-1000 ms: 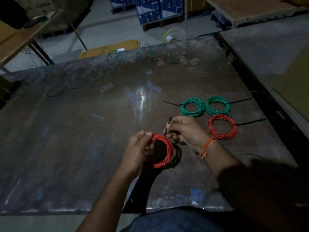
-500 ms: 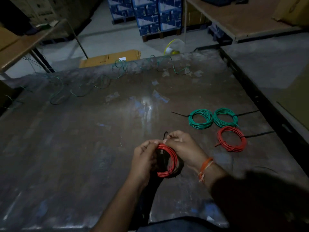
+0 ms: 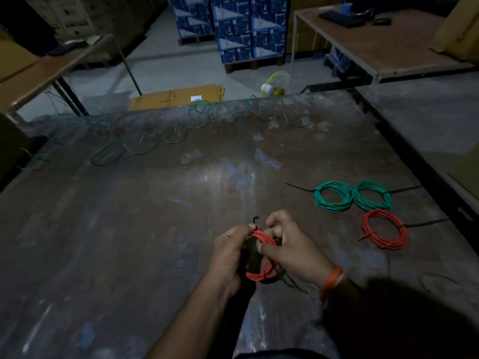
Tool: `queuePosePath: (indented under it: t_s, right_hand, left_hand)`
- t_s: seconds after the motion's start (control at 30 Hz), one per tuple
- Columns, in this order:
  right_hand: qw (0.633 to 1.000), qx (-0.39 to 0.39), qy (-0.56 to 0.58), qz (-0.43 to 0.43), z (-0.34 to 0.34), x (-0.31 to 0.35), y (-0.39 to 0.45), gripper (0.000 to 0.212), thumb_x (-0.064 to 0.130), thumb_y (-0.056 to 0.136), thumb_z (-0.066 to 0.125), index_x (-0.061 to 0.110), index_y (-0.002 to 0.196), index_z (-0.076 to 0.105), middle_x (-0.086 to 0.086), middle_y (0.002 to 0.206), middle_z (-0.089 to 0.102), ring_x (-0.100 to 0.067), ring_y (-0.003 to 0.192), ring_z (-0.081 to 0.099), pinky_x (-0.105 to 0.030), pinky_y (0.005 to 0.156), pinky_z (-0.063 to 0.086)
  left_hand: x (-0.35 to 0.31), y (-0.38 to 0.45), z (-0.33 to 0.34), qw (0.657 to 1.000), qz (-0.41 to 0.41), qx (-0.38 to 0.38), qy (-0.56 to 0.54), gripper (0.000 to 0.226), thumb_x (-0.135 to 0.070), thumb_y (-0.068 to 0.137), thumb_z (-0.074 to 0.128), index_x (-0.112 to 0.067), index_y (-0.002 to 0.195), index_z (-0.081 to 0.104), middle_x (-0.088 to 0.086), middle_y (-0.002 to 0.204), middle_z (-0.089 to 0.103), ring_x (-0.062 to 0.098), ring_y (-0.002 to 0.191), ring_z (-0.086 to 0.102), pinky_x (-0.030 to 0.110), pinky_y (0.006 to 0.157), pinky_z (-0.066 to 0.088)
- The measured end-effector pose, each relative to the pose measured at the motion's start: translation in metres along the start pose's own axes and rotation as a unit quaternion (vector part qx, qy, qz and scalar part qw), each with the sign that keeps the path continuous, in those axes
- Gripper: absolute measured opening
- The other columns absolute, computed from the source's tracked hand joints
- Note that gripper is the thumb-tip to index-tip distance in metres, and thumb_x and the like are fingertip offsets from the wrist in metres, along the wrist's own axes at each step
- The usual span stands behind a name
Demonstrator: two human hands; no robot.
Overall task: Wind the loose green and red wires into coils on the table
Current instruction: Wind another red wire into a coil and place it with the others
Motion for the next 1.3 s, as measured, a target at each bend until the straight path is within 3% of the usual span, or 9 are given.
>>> queuePosePath:
  t_s: [0.17, 0.37, 0.43, 0.53, 0.67, 0.8, 1.07, 1.2, 1.3]
  right_hand:
    - [0.998, 0.038, 0.023, -0.048, 0.006, 0.012, -0.003, 0.019, 0.022, 0.087, 0.060, 0.034, 0.102, 0.057, -0.007, 0.094, 0.072, -0.013, 0.086, 0.065, -0.037, 0.080, 0.051]
    - [0.974, -0.017, -0.136, -0.181, -0.001, 0.026, -0.023, 0.052, -0.008, 0.072, 0.052, 0.027, 0.105, 0.073, 0.006, 0.125, 0.055, -0.007, 0.102, 0.063, -0.014, 0.074, 0.046]
    - [0.953, 0.003, -0.209, -0.221, 0.003, 0.026, -0.027, 0.049, -0.008, 0.078, 0.064, 0.031, 0.107, 0.075, 0.008, 0.131, 0.050, -0.010, 0.106, 0.061, -0.016, 0.082, 0.048]
    - [0.929, 0.007, -0.265, -0.259, 0.004, 0.029, -0.028, 0.034, 0.007, 0.079, 0.080, 0.033, 0.101, 0.078, 0.011, 0.125, 0.054, -0.013, 0.106, 0.059, -0.025, 0.088, 0.050]
    - [0.912, -0.001, -0.276, -0.303, 0.009, 0.043, -0.030, 0.009, 0.018, 0.086, 0.080, 0.026, 0.090, 0.080, 0.015, 0.102, 0.068, -0.009, 0.097, 0.062, -0.025, 0.085, 0.046]
    - [0.960, 0.008, -0.150, -0.236, 0.015, 0.042, -0.026, 0.013, 0.013, 0.088, 0.076, 0.026, 0.090, 0.079, 0.015, 0.087, 0.071, -0.007, 0.085, 0.068, -0.020, 0.077, 0.050]
    - [0.994, 0.018, 0.054, -0.092, 0.024, 0.028, -0.020, 0.020, 0.012, 0.098, 0.061, 0.020, 0.105, 0.078, 0.003, 0.072, 0.066, -0.002, 0.064, 0.056, -0.012, 0.060, 0.043]
    - [0.991, -0.105, 0.063, -0.044, 0.003, 0.021, -0.018, 0.030, 0.015, 0.099, 0.062, 0.024, 0.129, 0.063, 0.002, 0.062, 0.065, -0.002, 0.056, 0.056, -0.016, 0.059, 0.044]
    - [0.973, -0.220, 0.031, -0.060, -0.025, 0.024, -0.022, 0.015, 0.018, 0.097, 0.065, 0.025, 0.108, 0.073, 0.003, 0.067, 0.069, -0.003, 0.062, 0.062, -0.019, 0.060, 0.045]
  left_hand:
    - [0.001, 0.009, -0.014, 0.999, -0.012, -0.046, -0.003, 0.008, -0.008, 0.086, 0.067, 0.000, 0.085, 0.068, 0.026, 0.081, 0.066, 0.029, 0.065, 0.063, 0.031, 0.058, 0.054]
    - [0.001, 0.017, -0.024, 0.998, -0.021, -0.065, 0.015, 0.018, -0.012, 0.091, 0.063, -0.008, 0.074, 0.059, -0.001, 0.040, 0.048, 0.007, 0.028, 0.040, 0.009, 0.034, 0.028]
    - [0.004, 0.018, -0.028, 0.996, -0.042, -0.080, 0.009, 0.014, -0.013, 0.090, 0.065, -0.007, 0.077, 0.061, 0.004, 0.045, 0.052, 0.011, 0.031, 0.045, 0.011, 0.037, 0.035]
    - [0.009, 0.019, -0.032, 0.993, -0.074, -0.087, -0.011, 0.013, -0.019, 0.084, 0.070, -0.007, 0.084, 0.065, 0.017, 0.066, 0.061, 0.023, 0.046, 0.057, 0.029, 0.052, 0.050]
    - [0.010, 0.020, -0.032, 0.994, -0.067, -0.081, -0.010, 0.012, -0.016, 0.085, 0.068, -0.005, 0.082, 0.065, 0.014, 0.058, 0.059, 0.021, 0.039, 0.053, 0.023, 0.043, 0.045]
    - [0.009, 0.021, -0.034, 0.995, -0.043, -0.090, -0.013, 0.008, -0.010, 0.083, 0.069, -0.003, 0.078, 0.067, 0.019, 0.065, 0.062, 0.024, 0.052, 0.056, 0.030, 0.057, 0.047]
    - [0.012, 0.019, -0.030, 0.997, -0.031, -0.075, -0.015, 0.010, -0.002, 0.084, 0.061, 0.005, 0.091, 0.064, 0.015, 0.046, 0.049, 0.023, 0.039, 0.049, 0.024, 0.044, 0.043]
    - [0.012, 0.024, -0.033, 0.997, -0.019, -0.080, -0.012, 0.014, -0.006, 0.083, 0.069, 0.005, 0.090, 0.069, 0.028, 0.072, 0.064, 0.031, 0.061, 0.062, 0.035, 0.060, 0.053]
    - [0.014, 0.026, -0.037, 0.996, -0.019, -0.090, 0.007, 0.020, -0.006, 0.080, 0.072, 0.010, 0.091, 0.071, 0.032, 0.084, 0.067, 0.033, 0.070, 0.063, 0.037, 0.066, 0.052]
Point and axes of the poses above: each hand's wrist, its own y-axis towards the middle knuckle, its own z-axis out of the palm, x = y × z, the point moved 8 cm from there along y, towards the middle knuckle
